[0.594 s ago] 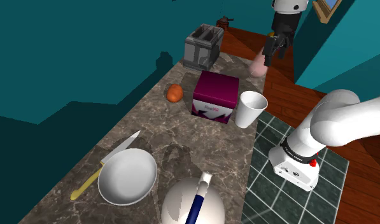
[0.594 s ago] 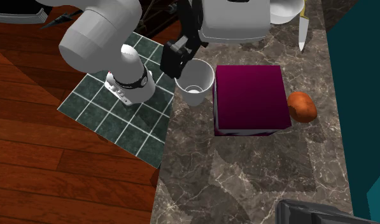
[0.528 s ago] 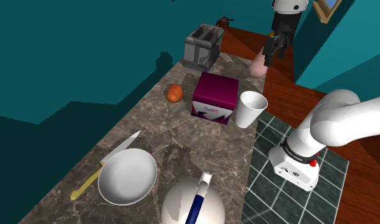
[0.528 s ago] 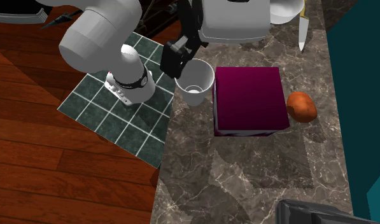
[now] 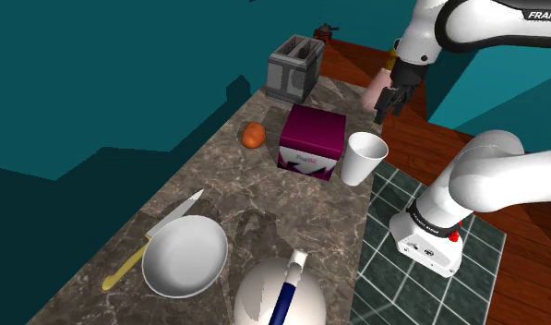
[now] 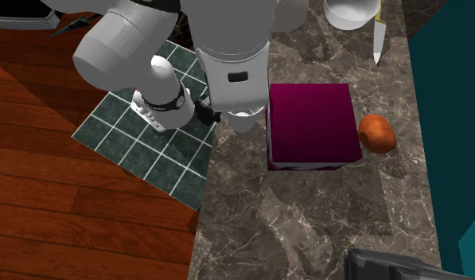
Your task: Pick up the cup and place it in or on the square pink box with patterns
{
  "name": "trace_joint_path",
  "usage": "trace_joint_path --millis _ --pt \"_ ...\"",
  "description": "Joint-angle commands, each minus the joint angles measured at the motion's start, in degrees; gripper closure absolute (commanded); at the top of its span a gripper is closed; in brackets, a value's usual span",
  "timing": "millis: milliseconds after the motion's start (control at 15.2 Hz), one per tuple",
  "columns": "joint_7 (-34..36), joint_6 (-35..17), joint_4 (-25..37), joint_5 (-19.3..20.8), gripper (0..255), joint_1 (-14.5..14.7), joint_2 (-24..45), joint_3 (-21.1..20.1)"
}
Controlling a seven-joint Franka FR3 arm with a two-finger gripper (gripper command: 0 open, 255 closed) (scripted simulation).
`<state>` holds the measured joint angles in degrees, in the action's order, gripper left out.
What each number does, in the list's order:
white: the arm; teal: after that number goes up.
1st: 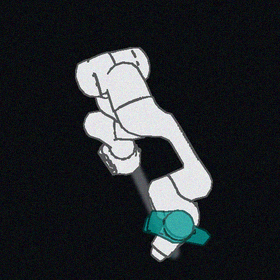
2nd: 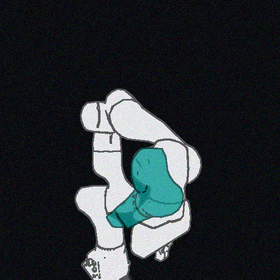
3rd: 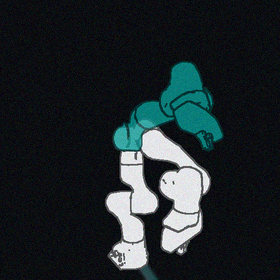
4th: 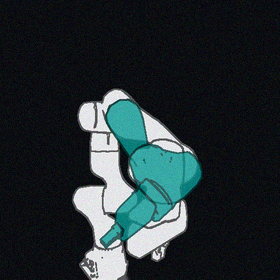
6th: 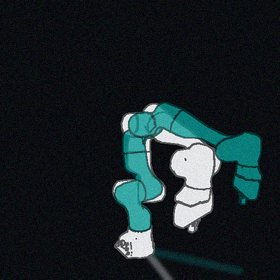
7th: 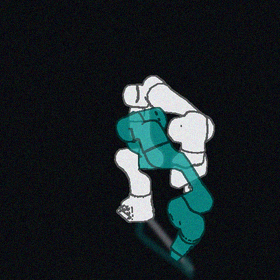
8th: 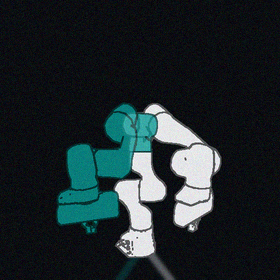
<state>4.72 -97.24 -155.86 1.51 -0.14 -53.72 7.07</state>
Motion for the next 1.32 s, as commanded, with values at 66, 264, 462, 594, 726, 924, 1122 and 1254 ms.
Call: trace_joint_path --millis 66,264,462,594,726,924,1122,1254 --pt "-1.12 -7.56 -8.27 -0.5 0 -0.71 -3.55 1.99" --pt "-1.56 -11.43 -11.78 -0.58 0 -0.93 -3.92 2.67" --pt "-1.59 -14.12 -13.86 -0.57 0 -0.88 -3.3 2.74" --pt "-1.61 -16.01 -15.19 -0.56 0 -0.82 -2.75 2.79" --pt "-1.61 -16.56 -15.57 -0.56 0 -0.8 -2.58 2.81" --pt "-1.61 -16.57 -15.57 -0.56 0 -0.8 -2.57 2.81" --pt "-1.61 -16.57 -15.57 -0.56 0 -0.8 -2.57 2.81" --pt "-1.61 -16.56 -15.56 -0.56 255 -0.8 -2.57 2.81"
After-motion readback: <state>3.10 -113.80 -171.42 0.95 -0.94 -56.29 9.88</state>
